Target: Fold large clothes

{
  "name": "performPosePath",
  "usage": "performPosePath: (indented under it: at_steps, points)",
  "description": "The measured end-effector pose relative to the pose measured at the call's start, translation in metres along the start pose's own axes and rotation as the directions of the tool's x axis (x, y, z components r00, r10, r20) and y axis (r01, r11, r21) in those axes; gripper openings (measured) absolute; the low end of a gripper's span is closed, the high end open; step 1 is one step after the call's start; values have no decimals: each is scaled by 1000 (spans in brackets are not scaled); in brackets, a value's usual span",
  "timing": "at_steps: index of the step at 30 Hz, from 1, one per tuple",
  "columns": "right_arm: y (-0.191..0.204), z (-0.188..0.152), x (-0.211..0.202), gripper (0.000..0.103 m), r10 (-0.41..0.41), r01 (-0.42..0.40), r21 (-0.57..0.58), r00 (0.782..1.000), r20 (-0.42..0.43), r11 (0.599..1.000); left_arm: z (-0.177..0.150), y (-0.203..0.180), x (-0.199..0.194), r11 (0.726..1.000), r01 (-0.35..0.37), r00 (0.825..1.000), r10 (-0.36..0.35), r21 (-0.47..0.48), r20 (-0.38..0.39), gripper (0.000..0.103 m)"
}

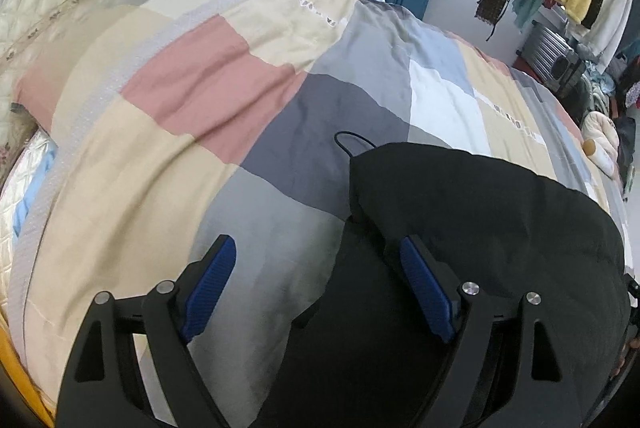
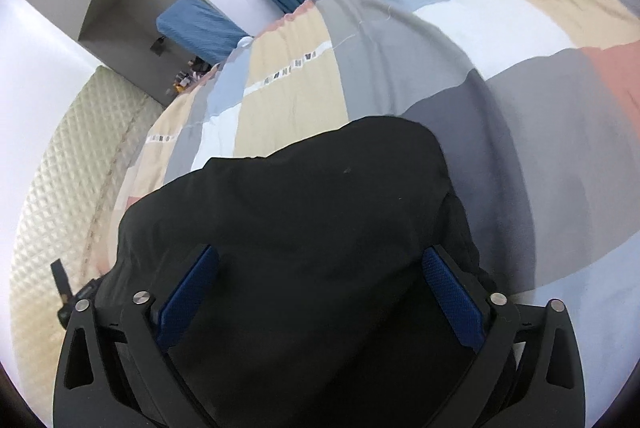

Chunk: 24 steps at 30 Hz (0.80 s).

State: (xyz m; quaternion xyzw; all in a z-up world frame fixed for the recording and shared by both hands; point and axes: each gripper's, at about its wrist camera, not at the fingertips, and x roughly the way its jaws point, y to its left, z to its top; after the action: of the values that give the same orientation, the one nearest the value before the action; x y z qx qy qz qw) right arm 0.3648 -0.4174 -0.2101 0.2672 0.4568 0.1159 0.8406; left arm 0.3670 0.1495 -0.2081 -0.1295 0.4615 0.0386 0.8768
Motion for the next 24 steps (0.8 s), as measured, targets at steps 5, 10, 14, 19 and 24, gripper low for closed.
performPosePath:
  at_steps: [5, 10, 14, 19, 24]
  points:
    - [9, -2, 4, 79, 23, -25, -49, 999, -27, 998, -2, -9, 4, 999, 16, 1000, -16, 36, -3, 74]
    - [20, -2, 3, 42, 33, -35, -100, 999, -22, 994, -3, -16, 5, 996, 70, 997, -69, 53, -16, 34]
    - [31, 0, -9, 10, 24, -19, -141, 999, 34, 990, -2, -22, -2, 996, 59, 998, -61, 73, 21, 8]
    - [38, 9, -22, 7, -3, 24, -158, 991, 132, 987, 11, -25, -11, 996, 61, 994, -67, 68, 82, 2]
    - [21, 15, -2, 7, -72, 86, -125, 991, 111, 988, 14, -28, 8, 996, 33, 998, -37, 81, 48, 2]
